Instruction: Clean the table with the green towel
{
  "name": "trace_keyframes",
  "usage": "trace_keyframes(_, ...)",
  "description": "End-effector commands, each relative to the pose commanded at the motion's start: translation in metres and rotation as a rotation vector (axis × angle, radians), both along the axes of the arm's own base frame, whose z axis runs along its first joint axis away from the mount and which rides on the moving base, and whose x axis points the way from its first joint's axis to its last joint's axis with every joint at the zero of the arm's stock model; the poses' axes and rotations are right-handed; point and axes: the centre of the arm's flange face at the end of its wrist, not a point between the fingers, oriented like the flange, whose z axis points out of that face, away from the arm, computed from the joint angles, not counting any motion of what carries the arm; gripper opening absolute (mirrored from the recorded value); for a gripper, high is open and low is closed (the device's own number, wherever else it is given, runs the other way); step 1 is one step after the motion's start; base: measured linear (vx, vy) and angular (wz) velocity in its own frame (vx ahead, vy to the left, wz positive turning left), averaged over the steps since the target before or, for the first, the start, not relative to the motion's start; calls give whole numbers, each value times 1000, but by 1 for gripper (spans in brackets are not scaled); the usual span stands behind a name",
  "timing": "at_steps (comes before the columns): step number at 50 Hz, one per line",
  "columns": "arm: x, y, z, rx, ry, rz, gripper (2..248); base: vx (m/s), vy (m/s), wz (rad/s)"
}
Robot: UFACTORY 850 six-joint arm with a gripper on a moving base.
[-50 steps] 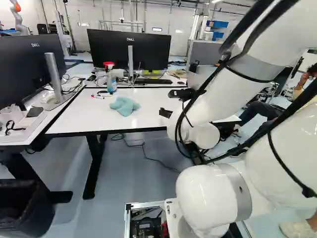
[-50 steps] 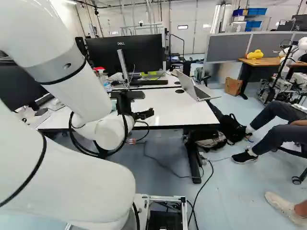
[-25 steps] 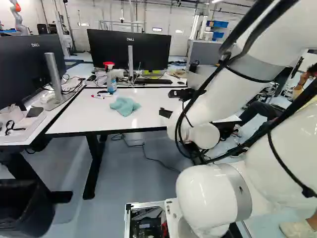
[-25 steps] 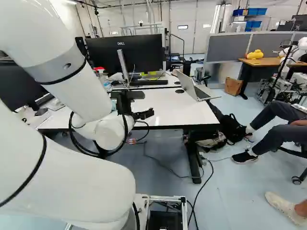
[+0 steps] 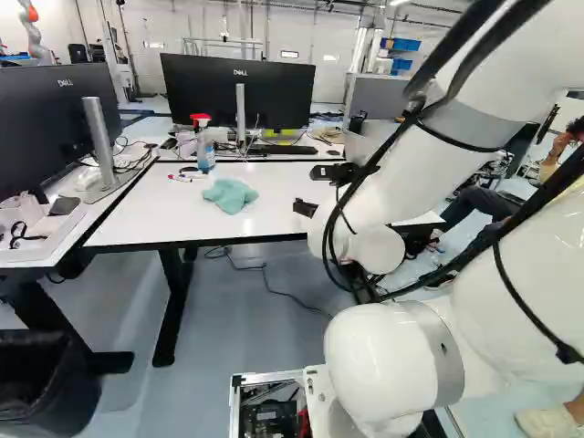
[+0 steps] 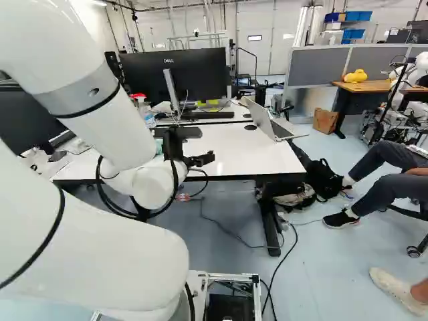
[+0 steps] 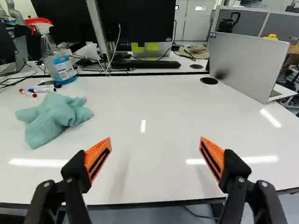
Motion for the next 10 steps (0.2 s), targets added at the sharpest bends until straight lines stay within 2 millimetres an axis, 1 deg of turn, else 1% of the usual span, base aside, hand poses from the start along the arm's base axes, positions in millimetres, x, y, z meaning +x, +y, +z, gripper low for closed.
trace_keyframes(10,0,0,0,0,0,0,247,0,0,0)
